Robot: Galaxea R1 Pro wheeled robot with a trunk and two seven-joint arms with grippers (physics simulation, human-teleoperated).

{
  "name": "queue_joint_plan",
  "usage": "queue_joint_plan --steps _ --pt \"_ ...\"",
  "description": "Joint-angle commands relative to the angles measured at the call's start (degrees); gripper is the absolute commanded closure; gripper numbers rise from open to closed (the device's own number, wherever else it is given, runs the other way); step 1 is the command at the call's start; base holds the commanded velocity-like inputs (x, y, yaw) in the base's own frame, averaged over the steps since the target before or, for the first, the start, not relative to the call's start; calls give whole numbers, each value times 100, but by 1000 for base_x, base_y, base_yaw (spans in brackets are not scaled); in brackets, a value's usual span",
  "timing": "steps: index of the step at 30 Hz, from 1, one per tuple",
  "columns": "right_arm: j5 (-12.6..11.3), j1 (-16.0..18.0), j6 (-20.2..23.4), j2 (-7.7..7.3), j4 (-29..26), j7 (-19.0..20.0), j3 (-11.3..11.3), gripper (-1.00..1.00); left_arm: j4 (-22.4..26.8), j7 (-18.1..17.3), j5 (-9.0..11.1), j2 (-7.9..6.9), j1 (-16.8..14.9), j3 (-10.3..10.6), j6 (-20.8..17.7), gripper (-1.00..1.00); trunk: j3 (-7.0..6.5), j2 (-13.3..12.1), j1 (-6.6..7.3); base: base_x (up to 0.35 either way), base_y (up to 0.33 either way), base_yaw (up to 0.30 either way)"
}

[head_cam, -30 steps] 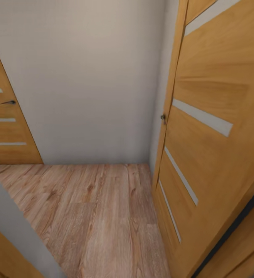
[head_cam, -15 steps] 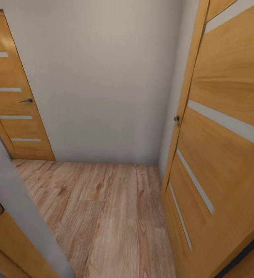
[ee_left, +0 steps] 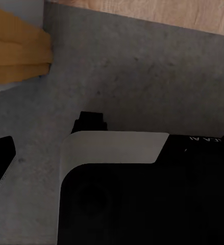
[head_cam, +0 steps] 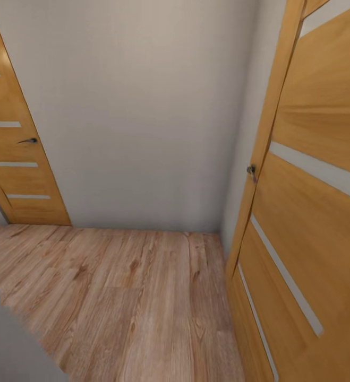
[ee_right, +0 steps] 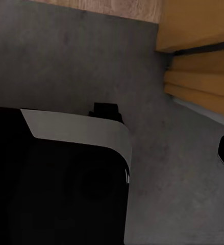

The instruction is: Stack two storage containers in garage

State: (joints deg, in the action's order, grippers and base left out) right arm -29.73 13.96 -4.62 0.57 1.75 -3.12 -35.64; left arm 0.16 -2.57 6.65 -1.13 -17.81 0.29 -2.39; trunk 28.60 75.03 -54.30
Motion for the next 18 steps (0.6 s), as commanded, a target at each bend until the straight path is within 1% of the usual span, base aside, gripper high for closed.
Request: queue_joint_plan --steps 1,6,9,12,18 --pt "-50 4 -30 5 18 -4 -48 -100 2 -24 62 -4 -3 6 -25 -100 5 3 -3 316 0 0" --pt "-50 2 -30 6 18 -4 -48 -100 2 -24 65 -5 -3 6 -25 -100 5 3 -3 301 0 0" --pt "-50 6 -30 8 18 -4 -48 -100 2 -24 65 -9 -3 6 -25 -100 5 3 -3 230 0 0" --pt "-50 4 -30 9 18 -4 -48 -100 2 -24 79 -10 -3 6 -25 -100 5 3 -3 84 0 0" --pt "-50 5 -30 5 18 -4 -48 -100 2 -17 106 -4 -3 6 -25 -100 5 3 -3 15 0 0"
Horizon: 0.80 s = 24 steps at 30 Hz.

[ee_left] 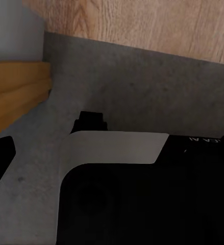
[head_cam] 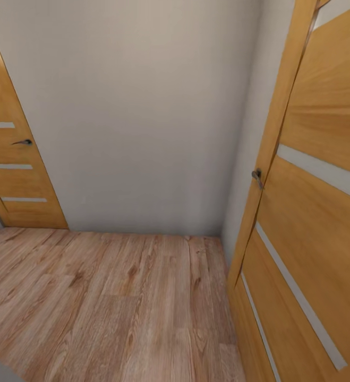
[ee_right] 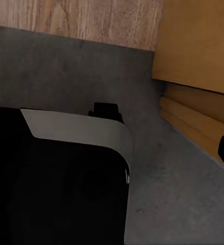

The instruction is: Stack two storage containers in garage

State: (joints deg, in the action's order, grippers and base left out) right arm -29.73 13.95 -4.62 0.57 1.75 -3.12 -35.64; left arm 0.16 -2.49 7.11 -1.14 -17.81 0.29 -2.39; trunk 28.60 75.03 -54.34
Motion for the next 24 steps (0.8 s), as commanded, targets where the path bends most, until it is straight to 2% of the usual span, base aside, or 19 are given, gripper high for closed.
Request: queue_joint_plan --steps 1,6,20,24 --pt "-50 6 -30 5 18 -4 -48 -100 2 -25 61 -3 -3 6 -25 -100 5 3 0 27 0 0" --pt "-50 9 -30 7 18 -4 -48 -100 2 -28 59 -8 -3 6 -25 -100 5 3 0 203 0 0" --pt "-50 5 -30 7 18 -4 -48 -100 2 -29 54 -9 -3 6 -25 -100 5 3 0 313 0 0" --pt "-50 7 -30 8 18 -4 -48 -100 2 -31 53 -9 -3 6 -25 -100 5 3 0 179 0 0"
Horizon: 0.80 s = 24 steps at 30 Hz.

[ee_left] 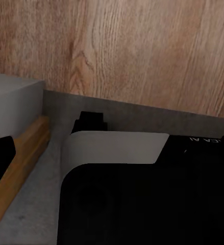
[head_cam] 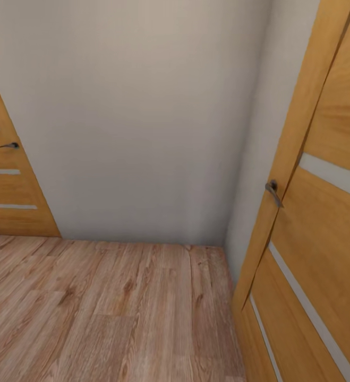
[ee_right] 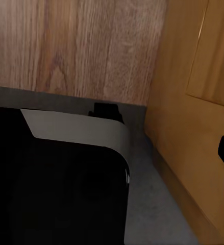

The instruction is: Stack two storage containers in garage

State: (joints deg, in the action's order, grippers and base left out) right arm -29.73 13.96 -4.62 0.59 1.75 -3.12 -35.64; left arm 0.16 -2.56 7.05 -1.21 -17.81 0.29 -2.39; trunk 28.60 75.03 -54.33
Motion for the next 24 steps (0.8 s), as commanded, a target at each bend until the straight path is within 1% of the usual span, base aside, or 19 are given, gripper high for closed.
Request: queue_joint_plan --steps 1,6,9,24 --pt "-50 8 -30 6 18 -4 -48 -100 2 -25 60 -2 -3 6 -25 -100 5 3 -1 58 0 0" --pt "-50 3 -30 4 18 -4 -48 -100 3 -19 67 -2 -3 6 -25 -100 5 3 -1 20 0 0" --pt "-50 5 -30 4 18 -4 -48 -100 3 -19 68 -2 -3 6 -25 -100 5 3 -1 144 0 0" --pt "-50 3 -30 3 18 -4 -48 -100 4 -19 68 -2 -3 6 -25 -100 5 3 -1 304 0 0"
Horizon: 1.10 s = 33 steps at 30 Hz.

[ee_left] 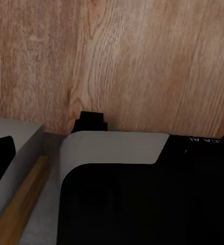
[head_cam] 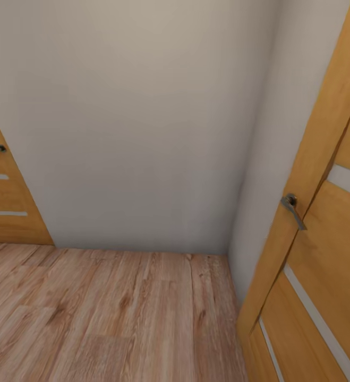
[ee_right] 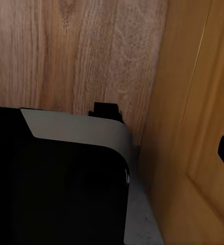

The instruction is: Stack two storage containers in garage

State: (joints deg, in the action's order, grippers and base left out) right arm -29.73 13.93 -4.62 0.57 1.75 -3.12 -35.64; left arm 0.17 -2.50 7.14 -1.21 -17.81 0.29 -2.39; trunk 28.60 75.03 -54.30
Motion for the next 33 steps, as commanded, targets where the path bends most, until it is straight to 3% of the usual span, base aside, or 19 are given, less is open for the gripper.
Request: queue_joint_plan --steps 1,21,33 --pt "-50 8 -30 5 18 -4 -48 -100 2 -26 59 -2 -3 6 -25 -100 5 3 -3 313 0 0" --pt "-50 8 -30 13 18 -4 -48 -100 1 -23 59 -2 -3 5 -25 -100 5 3 -3 246 0 3" --pt "-50 8 -30 14 18 -4 -48 -100 1 -22 68 -2 -3 -2 -25 -100 5 3 -3 11 0 235"
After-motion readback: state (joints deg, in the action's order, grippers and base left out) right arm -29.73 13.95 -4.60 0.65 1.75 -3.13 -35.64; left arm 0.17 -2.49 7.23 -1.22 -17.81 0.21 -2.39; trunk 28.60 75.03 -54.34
